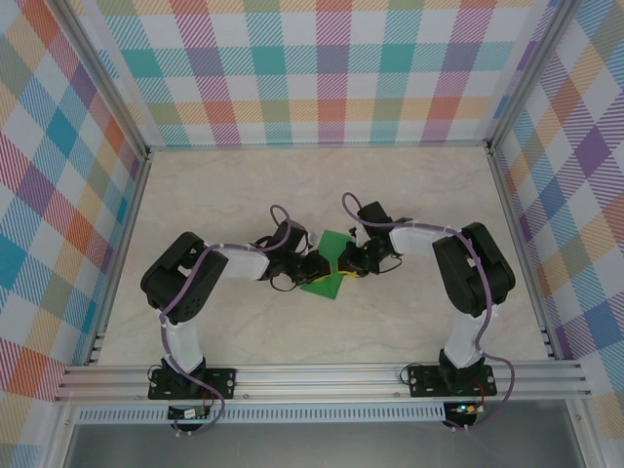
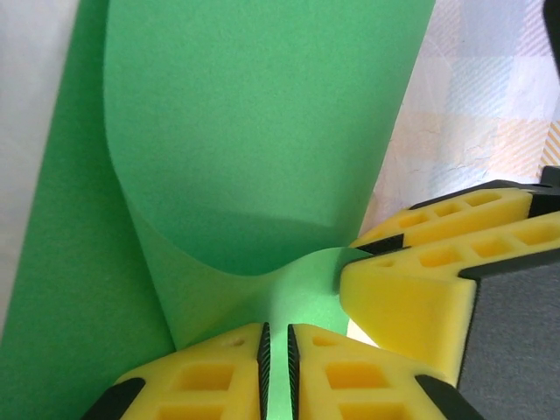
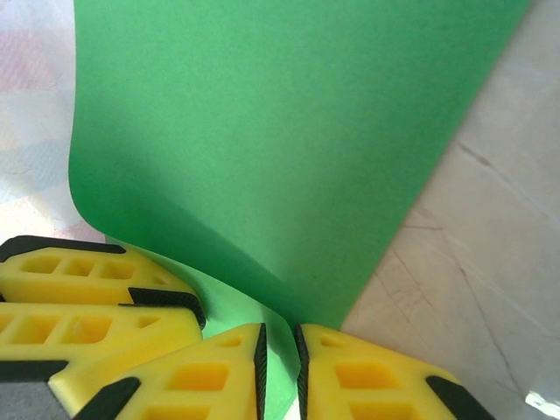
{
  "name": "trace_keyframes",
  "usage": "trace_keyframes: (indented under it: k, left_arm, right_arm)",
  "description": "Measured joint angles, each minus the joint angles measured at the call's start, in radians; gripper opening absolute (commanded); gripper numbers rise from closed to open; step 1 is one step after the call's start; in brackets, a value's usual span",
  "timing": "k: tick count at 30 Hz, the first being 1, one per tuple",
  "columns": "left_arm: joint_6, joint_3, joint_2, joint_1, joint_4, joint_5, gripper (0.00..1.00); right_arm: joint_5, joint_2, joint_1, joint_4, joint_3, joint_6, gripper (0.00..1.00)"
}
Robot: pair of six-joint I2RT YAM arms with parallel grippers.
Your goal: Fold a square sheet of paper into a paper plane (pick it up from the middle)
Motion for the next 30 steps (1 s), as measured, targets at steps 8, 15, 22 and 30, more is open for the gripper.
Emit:
trace_keyframes:
  k: [8,15,22,30]
  left_arm:
    - [0.012,0.004,0.000,0.000,-0.016,-0.005,0.14]
    - [0.015,0.004,0.000,-0.001,-0.018,-0.008,0.13]
    - [0.018,0.005,0.000,-0.003,-0.022,-0.015,0.13]
    - [0.046,0.026,-0.004,-0.011,-0.073,-0.037,0.13]
  right_arm:
    - [0.091,-0.109,-0.001,-0.031,0.000,-0.004,0.15]
    - [0.069,-0.068,0.021,-0.029,0.010,-0.007,0.10]
    - [0.039,-0.004,0.039,-0.029,0.032,-0.008,0.09]
    - [0.039,0.025,0.039,-0.037,0.037,-0.060,0.08]
